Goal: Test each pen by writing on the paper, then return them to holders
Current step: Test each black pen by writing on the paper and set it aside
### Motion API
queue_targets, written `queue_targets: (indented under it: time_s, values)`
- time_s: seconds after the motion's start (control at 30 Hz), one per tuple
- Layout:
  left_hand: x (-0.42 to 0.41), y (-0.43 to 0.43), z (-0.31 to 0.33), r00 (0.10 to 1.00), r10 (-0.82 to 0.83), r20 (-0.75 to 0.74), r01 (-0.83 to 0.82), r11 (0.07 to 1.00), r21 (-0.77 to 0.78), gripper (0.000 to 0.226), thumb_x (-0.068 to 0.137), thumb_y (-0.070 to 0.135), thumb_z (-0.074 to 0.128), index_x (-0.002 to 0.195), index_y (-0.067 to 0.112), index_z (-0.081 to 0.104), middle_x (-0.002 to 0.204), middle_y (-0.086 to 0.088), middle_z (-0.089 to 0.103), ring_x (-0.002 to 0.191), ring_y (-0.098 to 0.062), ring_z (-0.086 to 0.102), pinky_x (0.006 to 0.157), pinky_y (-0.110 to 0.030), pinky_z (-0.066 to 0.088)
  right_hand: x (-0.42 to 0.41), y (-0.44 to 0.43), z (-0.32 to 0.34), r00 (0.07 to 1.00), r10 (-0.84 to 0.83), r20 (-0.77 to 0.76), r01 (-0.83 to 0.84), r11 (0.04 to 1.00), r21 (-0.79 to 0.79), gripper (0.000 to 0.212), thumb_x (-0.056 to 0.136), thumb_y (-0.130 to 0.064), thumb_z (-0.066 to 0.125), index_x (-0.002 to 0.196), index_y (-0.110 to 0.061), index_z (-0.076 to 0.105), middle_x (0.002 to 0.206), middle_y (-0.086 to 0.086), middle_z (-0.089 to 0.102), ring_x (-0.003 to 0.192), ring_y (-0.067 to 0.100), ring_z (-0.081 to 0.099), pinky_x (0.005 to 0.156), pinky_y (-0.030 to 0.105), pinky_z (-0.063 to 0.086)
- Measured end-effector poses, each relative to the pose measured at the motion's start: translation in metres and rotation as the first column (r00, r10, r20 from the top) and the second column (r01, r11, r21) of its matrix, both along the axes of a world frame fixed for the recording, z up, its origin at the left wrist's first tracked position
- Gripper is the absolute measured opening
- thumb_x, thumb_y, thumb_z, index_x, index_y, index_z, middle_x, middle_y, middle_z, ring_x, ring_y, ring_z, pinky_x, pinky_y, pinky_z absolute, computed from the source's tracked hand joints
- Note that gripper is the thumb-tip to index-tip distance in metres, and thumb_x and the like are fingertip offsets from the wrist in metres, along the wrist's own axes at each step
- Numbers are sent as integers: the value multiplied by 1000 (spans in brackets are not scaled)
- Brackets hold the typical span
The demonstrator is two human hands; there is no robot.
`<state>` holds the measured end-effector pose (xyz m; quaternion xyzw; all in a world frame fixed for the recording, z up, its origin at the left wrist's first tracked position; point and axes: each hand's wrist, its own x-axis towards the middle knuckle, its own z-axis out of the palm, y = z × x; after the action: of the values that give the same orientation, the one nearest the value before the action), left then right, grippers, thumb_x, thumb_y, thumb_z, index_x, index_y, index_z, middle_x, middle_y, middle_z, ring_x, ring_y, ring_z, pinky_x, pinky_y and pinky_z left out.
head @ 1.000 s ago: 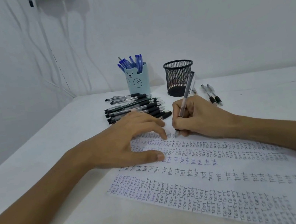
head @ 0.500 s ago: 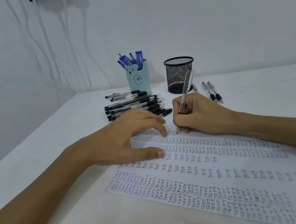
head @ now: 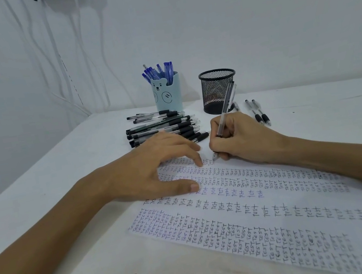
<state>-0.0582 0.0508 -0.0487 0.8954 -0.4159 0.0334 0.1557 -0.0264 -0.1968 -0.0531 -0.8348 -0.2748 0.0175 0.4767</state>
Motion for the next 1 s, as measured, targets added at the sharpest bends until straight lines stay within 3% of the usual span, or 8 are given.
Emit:
queue_targets:
  time_s: [0.27, 0.6, 0.73, 0.8, 0.87, 0.93, 1.0]
  values:
    - [1, 0, 0, 1000, -4, 1, 4, 1000, -5, 37, 94, 57, 68, 127, 40, 63, 146, 20, 51, 141, -7, 43, 116, -41, 35, 2, 0, -1, 1000, -5, 24, 5, 1000, -3, 15, 86, -6, 67, 73, -8, 59, 58, 9, 66, 53, 13, 56, 57, 20, 46]
    - [1, 0, -1, 1000, -7, 10, 8, 1000, -14, 36, 94, 55, 69, 126, 39, 64, 147, 20, 51, 141, -7, 42, 118, -39, 33, 3, -1, -3, 999, -23, 32, 22, 1000, 17, 13, 86, -7, 68, 79, -1, 59, 61, 11, 68, 55, 13, 58, 62, 26, 50]
    - [2, 0, -2, 1000, -9, 15, 9, 1000, -14, 36, 94, 54, 70, 126, 40, 64, 147, 20, 51, 141, -8, 43, 118, -40, 33, 1, 1, -2, 997, -40, 63, 41, 999, -20, 16, 86, -9, 66, 74, -9, 55, 57, 6, 66, 51, 11, 56, 57, 20, 47]
    - [2, 1, -2, 1000, 3, 2, -3, 1000, -14, 37, 94, 56, 69, 127, 41, 63, 148, 22, 49, 143, -5, 41, 119, -38, 32, 3, 1, -1, 997, -73, -2, 73, 996, 58, 18, 91, -9, 62, 76, -8, 53, 57, 9, 63, 46, 14, 49, 46, 20, 41]
    - [3, 2, -3, 1000, 16, -5, -16, 1000, -19, 37, 94, 59, 65, 127, 42, 62, 149, 25, 47, 144, -2, 38, 120, -36, 32, 8, 0, -1, 979, -84, -185, 126, 965, 229, 22, 96, -11, 57, 75, -10, 54, 59, 11, 59, 46, 18, 40, 40, 22, 31]
    - [4, 2, -5, 999, 39, 16, -38, 998, -52, 35, 97, 59, 61, 127, 40, 61, 148, 25, 48, 143, -1, 39, 118, -34, 35, 13, 0, 0, 938, -70, -339, 194, 917, 348, 32, 101, -21, 54, 71, -11, 59, 65, 12, 60, 50, 18, 43, 44, 21, 33]
    - [7, 3, -8, 992, 81, 99, -71, 992, -104, 28, 100, 50, 62, 124, 36, 61, 141, 21, 53, 137, -3, 46, 112, -33, 41, 17, -2, 0, 929, -31, -369, 183, 905, 384, 38, 103, -30, 55, 70, -14, 65, 75, 13, 63, 55, 16, 49, 51, 24, 35]
